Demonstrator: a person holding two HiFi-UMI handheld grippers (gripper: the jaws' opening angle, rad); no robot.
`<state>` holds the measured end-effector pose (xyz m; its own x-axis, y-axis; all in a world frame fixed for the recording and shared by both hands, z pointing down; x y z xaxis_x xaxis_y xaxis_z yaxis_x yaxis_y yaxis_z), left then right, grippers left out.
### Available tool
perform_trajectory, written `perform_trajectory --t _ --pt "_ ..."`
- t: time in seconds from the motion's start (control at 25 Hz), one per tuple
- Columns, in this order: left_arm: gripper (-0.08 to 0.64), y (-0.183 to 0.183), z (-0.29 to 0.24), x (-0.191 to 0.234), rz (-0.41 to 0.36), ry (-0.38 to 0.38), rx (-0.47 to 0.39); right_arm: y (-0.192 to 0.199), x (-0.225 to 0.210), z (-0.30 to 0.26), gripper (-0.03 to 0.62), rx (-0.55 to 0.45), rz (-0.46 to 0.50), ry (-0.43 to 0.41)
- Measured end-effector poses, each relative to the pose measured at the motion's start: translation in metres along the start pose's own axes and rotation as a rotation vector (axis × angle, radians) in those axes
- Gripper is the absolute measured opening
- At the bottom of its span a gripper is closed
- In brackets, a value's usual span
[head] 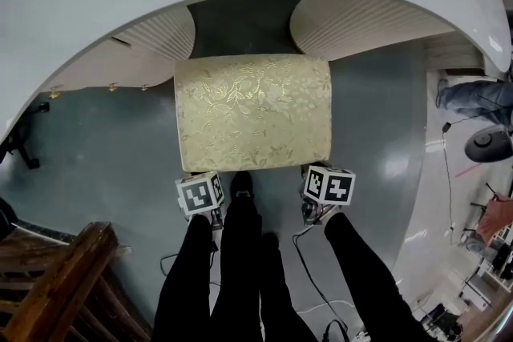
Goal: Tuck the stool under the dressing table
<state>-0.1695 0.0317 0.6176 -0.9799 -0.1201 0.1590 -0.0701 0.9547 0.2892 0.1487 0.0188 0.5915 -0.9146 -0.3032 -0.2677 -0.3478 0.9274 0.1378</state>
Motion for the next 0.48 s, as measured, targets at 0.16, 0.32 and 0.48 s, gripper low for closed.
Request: perform_trajectory --t 0.16,0.32,0.48 --pt "0.008 0.01 0.002 -0.009 0.01 0.015 -0.008 0.006 -0.008 0.005 0.005 -0.014 -0.025 0.015" --pt "0.008 -0.007 -0.005 0.0 0.02 0.03 -0.013 -0.017 0.006 -0.004 0.005 -0.034 -0.039 0.021" --pt "0.008 -0.029 -0.012 -0.008 -0.004 0.027 -0.013 -0.044 0.005 -0.004 0.005 -0.044 -0.05 0.014"
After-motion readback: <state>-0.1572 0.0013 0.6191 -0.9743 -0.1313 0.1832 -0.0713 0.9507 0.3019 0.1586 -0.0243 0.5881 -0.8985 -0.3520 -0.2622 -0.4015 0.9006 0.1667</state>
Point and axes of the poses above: the fingertips, and each gripper's own axes: z backward along the fingers, x to its left, y out of its underside, the point moved 10 cm from there along z, backward along the fingers, and after that the axes turned 15 degrees about -z, right-handed, at the moved point
